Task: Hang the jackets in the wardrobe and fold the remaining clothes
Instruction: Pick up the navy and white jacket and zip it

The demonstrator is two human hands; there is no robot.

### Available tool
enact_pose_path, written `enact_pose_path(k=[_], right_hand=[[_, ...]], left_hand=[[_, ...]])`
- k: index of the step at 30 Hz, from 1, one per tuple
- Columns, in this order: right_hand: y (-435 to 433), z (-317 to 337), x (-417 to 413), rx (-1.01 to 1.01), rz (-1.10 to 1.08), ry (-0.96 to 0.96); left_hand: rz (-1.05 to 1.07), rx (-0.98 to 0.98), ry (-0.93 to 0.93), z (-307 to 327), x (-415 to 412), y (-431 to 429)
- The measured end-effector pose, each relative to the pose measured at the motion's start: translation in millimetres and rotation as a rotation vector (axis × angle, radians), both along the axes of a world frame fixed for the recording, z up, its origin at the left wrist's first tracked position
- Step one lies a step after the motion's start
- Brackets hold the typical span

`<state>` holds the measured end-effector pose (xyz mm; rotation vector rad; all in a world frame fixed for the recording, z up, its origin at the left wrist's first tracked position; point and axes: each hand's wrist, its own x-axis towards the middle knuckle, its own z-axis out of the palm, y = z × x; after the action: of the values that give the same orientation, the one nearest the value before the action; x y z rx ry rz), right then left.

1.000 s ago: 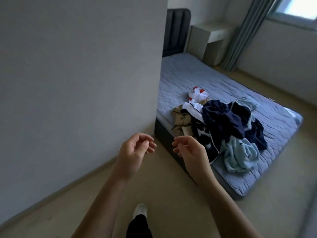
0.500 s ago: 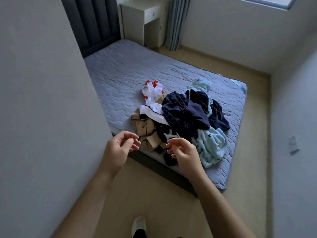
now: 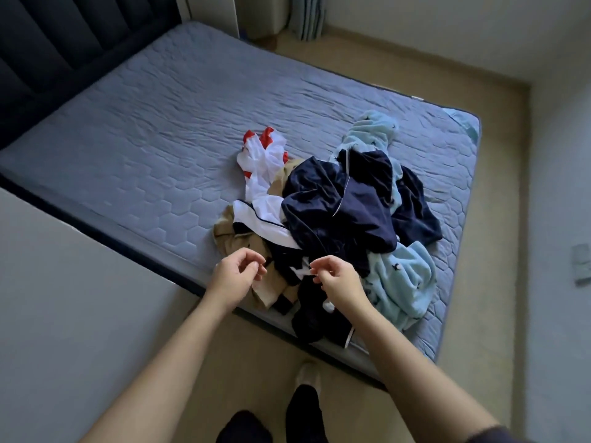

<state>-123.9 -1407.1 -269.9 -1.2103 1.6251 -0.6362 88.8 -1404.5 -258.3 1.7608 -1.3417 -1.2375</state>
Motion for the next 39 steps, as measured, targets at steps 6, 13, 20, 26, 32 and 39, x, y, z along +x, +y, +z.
enact_pose_path(k=[6,13,20,26,32,39], right_hand=[[-98.6,-132.3,-14.1,0.271,0.386,0.449],[-173.6,-249.3,-9.4,0.427,0.866,0.572],[-203.7,-300.8,-22.4,0.384,0.761,0.689],[-235.0,-280.7,-45.8,0.406,0.618,0.688],[-214.4,-222.5,-6.0,0.207,0.551,0.477],[-238.0,-78.7,-6.2,-0.095,0.256,0.252]], left_hand=[[-0.206,0.186,-0.280,-129.5,-25.0,-112.2],[-0.427,0.182,-0.541,-255.0,-30.8,-214.8],[-0.810,0.166,-0.834,-309.7,-39.2,-253.8],[-1.049,0.104,-0.701,-279.9,-17.3,-254.9],[-0.959,-0.303,-0.490,-184.0,-7.1,-262.1],[-0.748,-0.548,-0.538,-39.2,10.5,-263.2]])
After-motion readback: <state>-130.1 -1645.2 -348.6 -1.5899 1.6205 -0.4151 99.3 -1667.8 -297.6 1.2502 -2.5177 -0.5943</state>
